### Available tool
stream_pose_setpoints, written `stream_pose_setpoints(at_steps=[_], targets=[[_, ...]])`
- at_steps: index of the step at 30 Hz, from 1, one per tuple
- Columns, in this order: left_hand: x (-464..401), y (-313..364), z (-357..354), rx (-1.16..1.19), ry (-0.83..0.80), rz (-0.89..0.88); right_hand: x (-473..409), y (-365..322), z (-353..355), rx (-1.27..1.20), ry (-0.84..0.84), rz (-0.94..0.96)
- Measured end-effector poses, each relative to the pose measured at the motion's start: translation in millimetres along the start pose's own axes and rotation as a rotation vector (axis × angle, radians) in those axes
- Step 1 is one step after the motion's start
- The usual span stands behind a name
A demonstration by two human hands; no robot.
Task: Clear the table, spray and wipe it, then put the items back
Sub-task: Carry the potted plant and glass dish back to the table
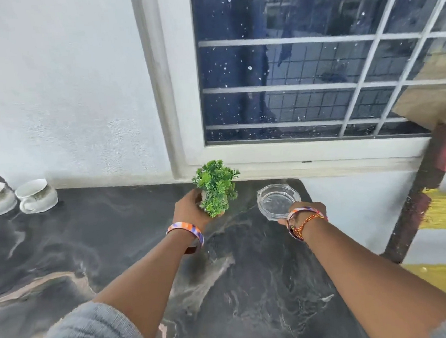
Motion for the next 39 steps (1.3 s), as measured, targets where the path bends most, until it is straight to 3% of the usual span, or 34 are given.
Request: stream_pose_setpoints(at_steps=[1,4,5,7,9,17,19,22,31,39], targets=[[-7,-1,-3,-0.027,-0.018,-0.005,0,0,-4,0.109,0.014,0.008],[-34,-4,-17,-0.053,-0.074,-0.023,-43,1,-19,-0.114,-0.075,-0.07],[-42,-5,-22,-0.055,-0.093,-0.03,-50,-4,-22,0.06,-0.08,-0.041],[-55,-6,-31,-0.063,-0.123,-0.036,-56,-11,-14,0.356,0.088,0.004],[-66,-8,-39,-0.071,-0.138,-0.046,-53,-15,-8,0.394,0.154,-0.004],[-85,-18,-49,-0.083,-0.142,-0.071,-89,14,-1,-0.191,0.314,0.039],[-86,-19,-51,-0.072,-0.139,-0.057,-91,18,-8,-0.214,0.216,0.069],[-87,-18,-51,-0.031,-0.124,-0.041,-90,25,-4,-0.238,0.318,0.077],[-79,-22,-55,0.004,-0.063,-0.048,-90,36,-8,-0.418,0.286,0.101],[-83,-21,-59,-0.01,-0.032,-0.031,-98,29,-4,-0.339,0.283,0.107]])
Point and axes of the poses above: each hand's wrist, its own x-axis away from the middle knuckle, its own z-axis out of the back of the hand, y = z × x, the point moved 5 cm from there along -x, towards the middle knuckle, and after that the axes turned 7 degrees about -y, right-handed, at the moved point
